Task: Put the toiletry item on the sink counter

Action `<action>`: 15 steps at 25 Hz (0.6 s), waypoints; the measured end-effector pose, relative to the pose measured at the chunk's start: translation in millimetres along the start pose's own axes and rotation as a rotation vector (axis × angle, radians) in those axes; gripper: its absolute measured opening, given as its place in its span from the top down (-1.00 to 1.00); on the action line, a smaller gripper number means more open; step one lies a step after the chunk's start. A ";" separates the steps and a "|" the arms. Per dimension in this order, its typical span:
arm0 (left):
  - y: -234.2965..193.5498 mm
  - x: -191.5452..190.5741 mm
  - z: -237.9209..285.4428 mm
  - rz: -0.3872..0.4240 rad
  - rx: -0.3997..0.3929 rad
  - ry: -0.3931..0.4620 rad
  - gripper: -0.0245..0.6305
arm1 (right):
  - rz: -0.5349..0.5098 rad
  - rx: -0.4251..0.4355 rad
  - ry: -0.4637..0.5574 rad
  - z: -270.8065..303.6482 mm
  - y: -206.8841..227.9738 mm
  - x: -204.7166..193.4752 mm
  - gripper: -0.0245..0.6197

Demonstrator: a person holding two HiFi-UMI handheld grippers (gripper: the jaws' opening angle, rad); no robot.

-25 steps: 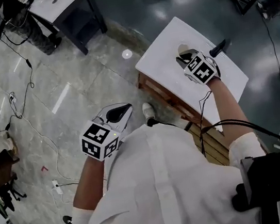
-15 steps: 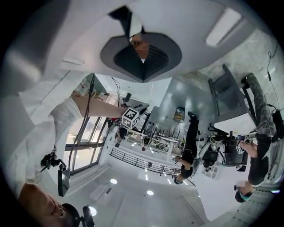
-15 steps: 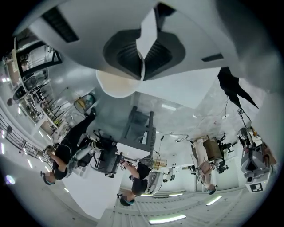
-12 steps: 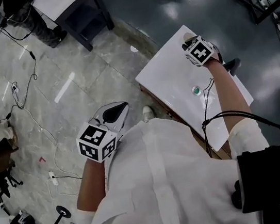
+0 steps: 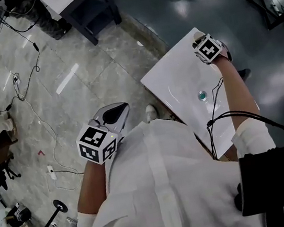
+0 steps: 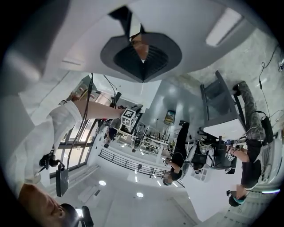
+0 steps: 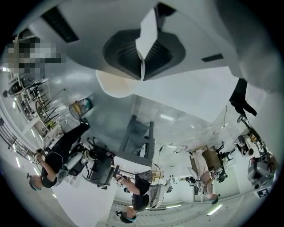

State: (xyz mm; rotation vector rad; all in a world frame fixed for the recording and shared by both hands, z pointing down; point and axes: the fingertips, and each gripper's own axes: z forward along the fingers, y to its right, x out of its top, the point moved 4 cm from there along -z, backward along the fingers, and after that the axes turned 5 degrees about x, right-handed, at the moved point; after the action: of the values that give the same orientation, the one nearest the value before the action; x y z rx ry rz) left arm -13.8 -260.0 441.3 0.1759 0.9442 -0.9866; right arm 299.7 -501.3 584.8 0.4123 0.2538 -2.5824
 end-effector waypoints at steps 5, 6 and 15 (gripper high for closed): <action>2.7 0.3 3.4 0.004 -0.007 -0.008 0.91 | 0.003 0.023 0.004 7.9 0.6 -5.0 0.89; 3.2 0.3 4.1 0.005 -0.009 -0.011 0.91 | 0.006 0.024 0.010 8.2 0.4 -5.2 0.89; 1.0 2.2 12.9 0.021 -0.022 -0.025 0.91 | 0.013 0.009 0.042 8.4 6.4 -6.1 0.87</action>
State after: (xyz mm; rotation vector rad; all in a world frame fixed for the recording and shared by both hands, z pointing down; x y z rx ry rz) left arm -4.9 -267.5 447.3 0.1539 0.9280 -0.9569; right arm 306.0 -506.2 594.1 0.4704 0.2541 -2.5655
